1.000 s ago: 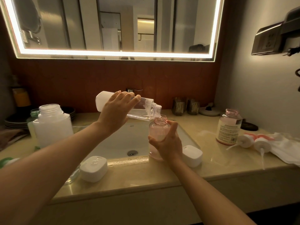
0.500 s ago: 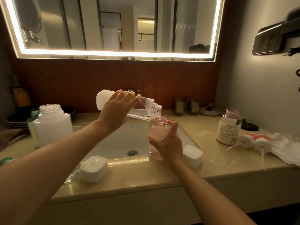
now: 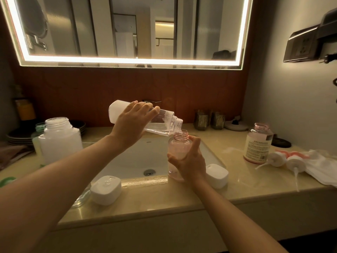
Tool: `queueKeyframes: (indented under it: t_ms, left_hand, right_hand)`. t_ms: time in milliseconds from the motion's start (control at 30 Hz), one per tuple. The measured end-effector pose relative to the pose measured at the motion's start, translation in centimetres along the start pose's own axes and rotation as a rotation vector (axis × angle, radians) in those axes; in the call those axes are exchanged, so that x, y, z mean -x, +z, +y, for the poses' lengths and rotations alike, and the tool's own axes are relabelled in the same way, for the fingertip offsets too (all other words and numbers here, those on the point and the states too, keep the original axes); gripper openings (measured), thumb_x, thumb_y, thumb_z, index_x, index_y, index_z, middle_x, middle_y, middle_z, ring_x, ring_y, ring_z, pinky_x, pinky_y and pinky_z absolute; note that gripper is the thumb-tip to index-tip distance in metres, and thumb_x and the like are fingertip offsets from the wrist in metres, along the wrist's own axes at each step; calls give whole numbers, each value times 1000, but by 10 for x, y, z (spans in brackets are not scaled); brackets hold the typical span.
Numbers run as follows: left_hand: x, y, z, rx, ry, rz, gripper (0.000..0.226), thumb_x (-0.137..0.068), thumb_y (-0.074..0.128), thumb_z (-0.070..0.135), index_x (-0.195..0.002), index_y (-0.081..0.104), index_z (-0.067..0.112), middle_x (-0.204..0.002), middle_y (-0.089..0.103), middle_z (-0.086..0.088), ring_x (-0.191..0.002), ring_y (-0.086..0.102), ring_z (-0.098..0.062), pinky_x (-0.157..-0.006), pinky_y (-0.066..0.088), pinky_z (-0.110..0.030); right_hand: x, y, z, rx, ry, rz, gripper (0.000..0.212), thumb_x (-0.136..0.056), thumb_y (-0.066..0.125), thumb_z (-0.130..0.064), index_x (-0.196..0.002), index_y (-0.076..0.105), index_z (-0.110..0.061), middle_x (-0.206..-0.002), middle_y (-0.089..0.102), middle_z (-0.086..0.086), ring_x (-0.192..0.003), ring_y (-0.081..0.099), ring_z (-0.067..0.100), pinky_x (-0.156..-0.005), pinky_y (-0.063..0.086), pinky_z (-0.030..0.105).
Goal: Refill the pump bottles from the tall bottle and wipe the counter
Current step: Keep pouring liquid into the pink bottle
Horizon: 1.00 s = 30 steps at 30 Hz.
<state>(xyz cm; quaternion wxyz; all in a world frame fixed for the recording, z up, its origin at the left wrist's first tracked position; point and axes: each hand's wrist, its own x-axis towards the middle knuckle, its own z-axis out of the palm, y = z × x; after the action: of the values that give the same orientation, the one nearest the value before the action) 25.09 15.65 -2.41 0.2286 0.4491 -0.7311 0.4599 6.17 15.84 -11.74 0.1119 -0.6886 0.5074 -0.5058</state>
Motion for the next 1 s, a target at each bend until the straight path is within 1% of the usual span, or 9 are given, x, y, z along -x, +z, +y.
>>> queueKeyframes:
  t_ms: [167, 367, 500, 700, 900, 1000]
  left_hand:
    - [-1, -2, 0, -2, 7, -1, 75, -48, 85, 0, -115, 54, 9, -108, 63, -16, -95, 61, -34, -89, 47, -48]
    - [0, -1, 0, -5, 7, -9, 75, -49, 85, 0, -116, 52, 10, -109, 63, -15, -97, 61, -33, -90, 47, -47]
    - [-2, -3, 0, -6, 9, -12, 75, -49, 84, -1, -116, 53, 9, -109, 62, -15, -97, 61, -34, -90, 46, -49]
    - [-3, -4, 0, -20, 29, 8, 78, -47, 84, -1, -116, 50, 10, -108, 63, -15, -95, 61, -33, -91, 45, -49]
    - [-4, -7, 0, -26, 38, 12, 76, -46, 84, -2, -114, 54, 9, -106, 63, -15, -94, 62, -33, -90, 46, -48]
    - [-5, -7, 0, -32, 46, 13, 76, -46, 84, -2, -114, 53, 9, -106, 63, -15, -93, 62, -33, -90, 46, -48]
  right_hand:
    - [0, -1, 0, -4, 0, -7, 86, -68, 76, -45, -130, 24, -18, -132, 48, 7, -109, 56, 24, -82, 50, 27]
    - [0, 0, 0, 3, 5, -6, 86, -68, 76, -44, -131, 23, -19, -132, 48, 7, -110, 56, 25, -83, 50, 28]
    - [1, 0, 0, 5, 9, -8, 86, -68, 76, -45, -131, 23, -20, -133, 48, 7, -110, 56, 24, -84, 50, 29]
    - [0, 0, -1, 11, 19, -8, 86, -68, 76, -45, -131, 22, -21, -133, 48, 6, -110, 56, 24, -84, 50, 28]
    - [2, -1, -2, -2, 8, -6, 85, -68, 76, -43, -131, 24, -18, -132, 49, 7, -110, 55, 25, -82, 48, 27]
    - [2, -1, -2, -8, 7, -8, 85, -68, 76, -43, -130, 25, -17, -132, 48, 8, -111, 55, 26, -82, 48, 26]
